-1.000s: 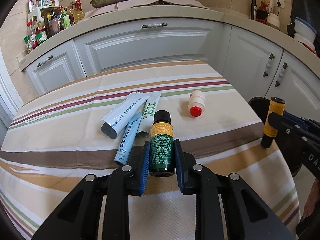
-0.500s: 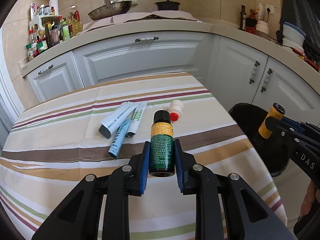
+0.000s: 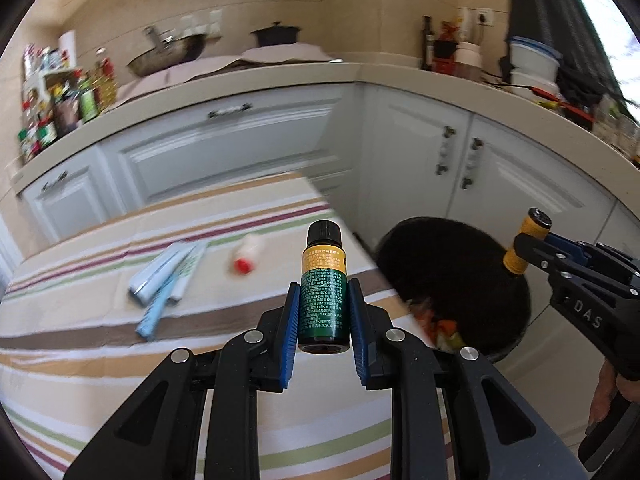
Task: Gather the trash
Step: 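Carry both bottles over the black bin and open both tools, then move both open tools back over the table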
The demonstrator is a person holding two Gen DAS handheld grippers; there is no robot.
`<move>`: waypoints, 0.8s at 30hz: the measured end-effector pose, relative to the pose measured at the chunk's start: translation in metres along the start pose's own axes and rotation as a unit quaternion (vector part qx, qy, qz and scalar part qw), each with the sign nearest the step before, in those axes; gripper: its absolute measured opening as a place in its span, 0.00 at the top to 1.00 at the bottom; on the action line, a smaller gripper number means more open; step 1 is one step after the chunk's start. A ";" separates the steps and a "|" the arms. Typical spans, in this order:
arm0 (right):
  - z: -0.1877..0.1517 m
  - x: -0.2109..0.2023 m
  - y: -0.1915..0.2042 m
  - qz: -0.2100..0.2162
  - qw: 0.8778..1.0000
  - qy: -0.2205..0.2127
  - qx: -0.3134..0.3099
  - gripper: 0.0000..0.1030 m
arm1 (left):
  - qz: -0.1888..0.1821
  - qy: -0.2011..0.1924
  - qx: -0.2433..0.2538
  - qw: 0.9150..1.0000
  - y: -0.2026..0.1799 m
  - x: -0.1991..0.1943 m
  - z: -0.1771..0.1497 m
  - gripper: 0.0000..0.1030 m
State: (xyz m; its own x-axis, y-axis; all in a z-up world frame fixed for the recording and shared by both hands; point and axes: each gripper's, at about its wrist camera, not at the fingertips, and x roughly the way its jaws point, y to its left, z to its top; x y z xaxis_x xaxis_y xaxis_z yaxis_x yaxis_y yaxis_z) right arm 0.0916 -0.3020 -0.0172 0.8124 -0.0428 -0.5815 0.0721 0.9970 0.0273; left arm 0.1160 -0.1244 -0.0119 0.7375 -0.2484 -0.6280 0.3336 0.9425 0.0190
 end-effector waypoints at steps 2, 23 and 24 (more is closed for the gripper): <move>0.001 0.001 -0.011 -0.011 1.000 -0.002 0.001 0.77 | -0.011 -0.002 0.007 1.000 -0.013 0.006 0.005 0.77; 0.009 0.068 -0.089 -0.069 0.997 0.009 0.043 0.55 | -0.016 0.028 0.035 0.999 -0.082 0.099 0.036 0.49; 0.010 0.067 -0.089 -0.070 0.997 0.009 0.043 0.54 | -0.012 0.027 0.030 0.999 -0.078 0.097 0.035 0.49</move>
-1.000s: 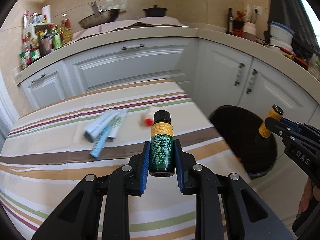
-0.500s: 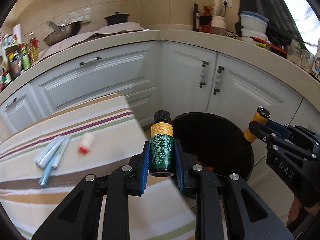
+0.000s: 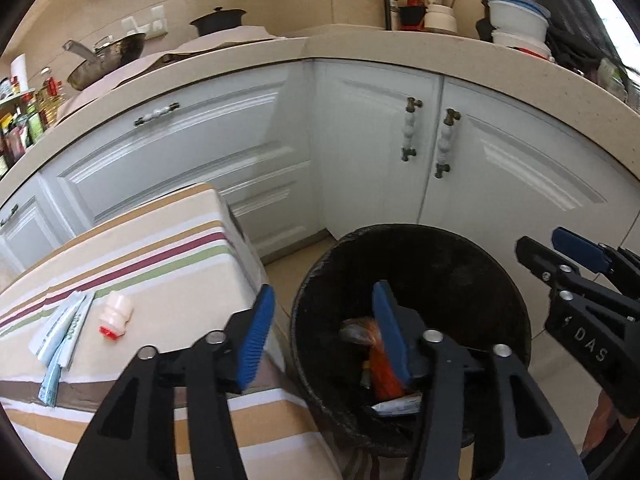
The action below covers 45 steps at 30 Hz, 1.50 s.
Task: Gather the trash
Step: 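Move both open tools back over the table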
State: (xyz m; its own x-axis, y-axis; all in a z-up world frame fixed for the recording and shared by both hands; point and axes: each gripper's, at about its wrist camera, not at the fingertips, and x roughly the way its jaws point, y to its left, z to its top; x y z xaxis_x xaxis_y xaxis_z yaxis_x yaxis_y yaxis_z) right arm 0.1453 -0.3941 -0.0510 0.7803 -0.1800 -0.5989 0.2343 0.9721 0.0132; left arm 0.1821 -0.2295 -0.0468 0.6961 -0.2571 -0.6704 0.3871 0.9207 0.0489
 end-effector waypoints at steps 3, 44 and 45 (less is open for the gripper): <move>0.000 -0.005 0.005 0.006 1.000 -0.005 0.002 0.49 | 0.007 -0.003 -0.010 1.000 0.010 -0.007 -0.004 0.43; 0.003 0.017 0.292 0.140 0.977 0.052 -0.151 0.34 | 0.234 0.003 -0.180 0.956 0.290 -0.112 -0.110 0.27; 0.005 0.021 0.295 0.137 0.977 0.056 -0.152 0.34 | 0.235 0.004 -0.181 0.955 0.294 -0.111 -0.110 0.27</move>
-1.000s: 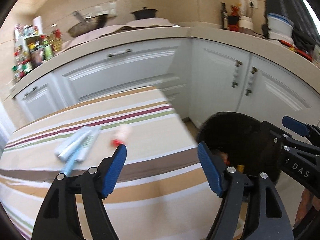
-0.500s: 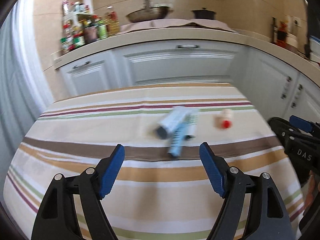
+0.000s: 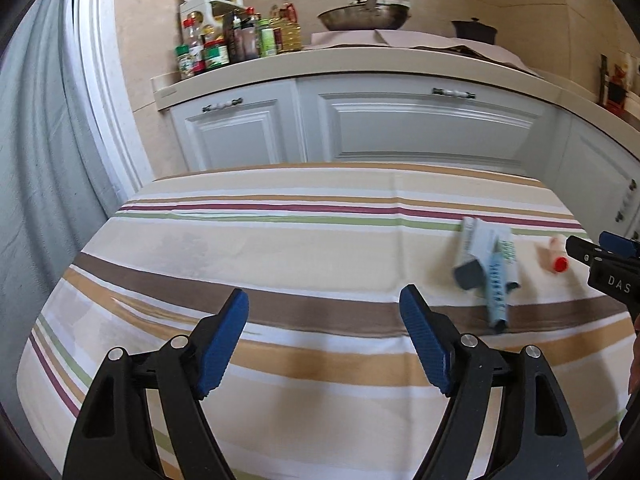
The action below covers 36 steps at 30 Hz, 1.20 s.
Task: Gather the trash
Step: 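Move both open tools back over the table, then close the right tool on the white red-capped bottle and lift it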
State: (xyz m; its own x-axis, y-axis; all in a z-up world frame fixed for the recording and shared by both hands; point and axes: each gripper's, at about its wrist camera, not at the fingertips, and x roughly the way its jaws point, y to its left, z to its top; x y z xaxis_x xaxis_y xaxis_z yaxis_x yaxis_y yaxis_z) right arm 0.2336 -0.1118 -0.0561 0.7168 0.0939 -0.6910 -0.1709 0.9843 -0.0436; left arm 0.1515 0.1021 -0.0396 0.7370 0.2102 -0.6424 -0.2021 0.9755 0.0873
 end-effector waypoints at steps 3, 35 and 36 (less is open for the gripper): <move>0.005 0.012 0.002 -0.002 1.000 0.012 0.003 0.34 | 0.005 0.002 -0.001 1.000 0.007 0.005 0.002 0.27; -0.017 -0.001 -0.037 -0.006 1.000 0.022 0.019 0.70 | -0.052 0.006 0.019 0.998 -0.037 0.004 0.009 0.26; -0.019 -0.004 -0.042 -0.009 1.000 0.020 0.021 0.70 | -0.057 0.004 0.023 0.998 -0.042 0.002 0.009 0.26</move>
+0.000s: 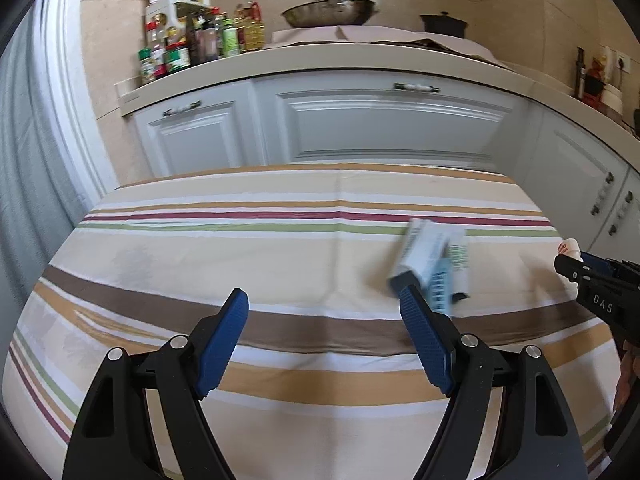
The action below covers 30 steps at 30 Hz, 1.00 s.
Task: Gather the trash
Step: 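Close the right tool on the white red-capped bottle and lift it, then close the left tool on the blue toothpaste tube while the right tool holds the bottle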
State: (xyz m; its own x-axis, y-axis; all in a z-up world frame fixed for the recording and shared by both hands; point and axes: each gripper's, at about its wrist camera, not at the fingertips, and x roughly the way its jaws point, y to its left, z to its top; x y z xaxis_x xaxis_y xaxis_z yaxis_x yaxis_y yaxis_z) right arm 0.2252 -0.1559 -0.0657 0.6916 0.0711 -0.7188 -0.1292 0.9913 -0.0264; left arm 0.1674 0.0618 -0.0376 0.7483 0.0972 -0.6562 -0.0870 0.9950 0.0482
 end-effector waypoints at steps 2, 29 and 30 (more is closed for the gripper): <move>-0.003 -0.005 -0.009 -0.005 1.000 -0.004 0.005 0.70 | -0.005 -0.002 0.006 1.000 -0.008 -0.001 0.000 0.26; -0.021 -0.016 -0.067 0.000 0.999 -0.014 0.049 0.70 | -0.058 0.069 0.049 0.995 -0.059 0.035 -0.009 0.90; -0.022 -0.016 -0.067 0.000 0.999 -0.015 0.049 0.70 | -0.057 0.069 0.050 0.995 -0.060 0.034 -0.010 0.90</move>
State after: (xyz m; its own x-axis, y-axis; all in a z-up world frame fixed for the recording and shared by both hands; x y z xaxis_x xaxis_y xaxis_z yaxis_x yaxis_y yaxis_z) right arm 0.2071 -0.2260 -0.0672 0.7126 0.0735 -0.6977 -0.0601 0.9972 0.0436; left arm 0.1919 0.0055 -0.0704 0.6522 -0.0140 -0.7580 0.0648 0.9972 0.0373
